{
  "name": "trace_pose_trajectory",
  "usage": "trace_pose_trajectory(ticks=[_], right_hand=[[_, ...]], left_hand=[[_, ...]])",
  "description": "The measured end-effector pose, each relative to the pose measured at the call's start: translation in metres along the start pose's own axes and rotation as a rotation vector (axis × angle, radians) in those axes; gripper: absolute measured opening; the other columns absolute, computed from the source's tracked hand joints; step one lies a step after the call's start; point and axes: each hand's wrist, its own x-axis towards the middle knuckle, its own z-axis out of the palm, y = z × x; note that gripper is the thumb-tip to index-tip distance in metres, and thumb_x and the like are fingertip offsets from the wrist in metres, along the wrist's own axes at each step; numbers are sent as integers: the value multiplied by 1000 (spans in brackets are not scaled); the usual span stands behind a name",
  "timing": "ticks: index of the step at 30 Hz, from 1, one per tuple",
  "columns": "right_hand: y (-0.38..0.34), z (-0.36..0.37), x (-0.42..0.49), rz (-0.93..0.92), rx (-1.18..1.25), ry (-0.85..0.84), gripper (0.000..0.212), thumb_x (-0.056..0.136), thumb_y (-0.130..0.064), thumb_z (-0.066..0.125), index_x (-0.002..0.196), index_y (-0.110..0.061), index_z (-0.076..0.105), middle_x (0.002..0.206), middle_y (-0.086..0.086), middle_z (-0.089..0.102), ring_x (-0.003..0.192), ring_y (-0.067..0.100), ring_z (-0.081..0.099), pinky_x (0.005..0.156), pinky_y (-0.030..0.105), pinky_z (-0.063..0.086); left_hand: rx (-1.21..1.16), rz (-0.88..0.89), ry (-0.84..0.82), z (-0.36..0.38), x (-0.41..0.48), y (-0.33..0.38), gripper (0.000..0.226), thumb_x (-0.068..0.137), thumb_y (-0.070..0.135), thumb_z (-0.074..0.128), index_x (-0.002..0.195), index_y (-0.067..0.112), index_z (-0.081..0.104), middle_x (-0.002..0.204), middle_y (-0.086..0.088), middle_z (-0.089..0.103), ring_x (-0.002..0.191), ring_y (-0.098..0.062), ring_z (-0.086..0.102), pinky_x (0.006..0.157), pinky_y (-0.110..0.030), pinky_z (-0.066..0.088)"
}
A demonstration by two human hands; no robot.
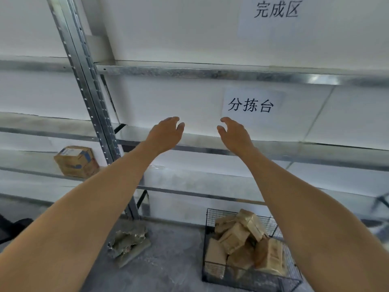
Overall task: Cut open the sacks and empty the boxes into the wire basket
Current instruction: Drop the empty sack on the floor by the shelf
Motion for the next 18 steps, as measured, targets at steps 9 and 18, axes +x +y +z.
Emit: trace_pose_trajectory(ticks=[9,18], right_hand=[[35,-81,-131,174,-108,117,42,101,-29,34,140,-16,41,142,7,48,127,26,45,101,36,36],[82,-161,-244,375,-230,246,39,101,-28,33,136,-15,44,129,12,58,115,31,54,90,36,42]], left_hand=[[-114,222,-89,17,-76,83,50,102,37,28,143,11,39,151,-6,37,136,-26,37,110,-37,29],[-131,439,-187,45,-130,181,49,102,37,27,139,9,43,146,-8,42,129,-29,43,105,-40,35]])
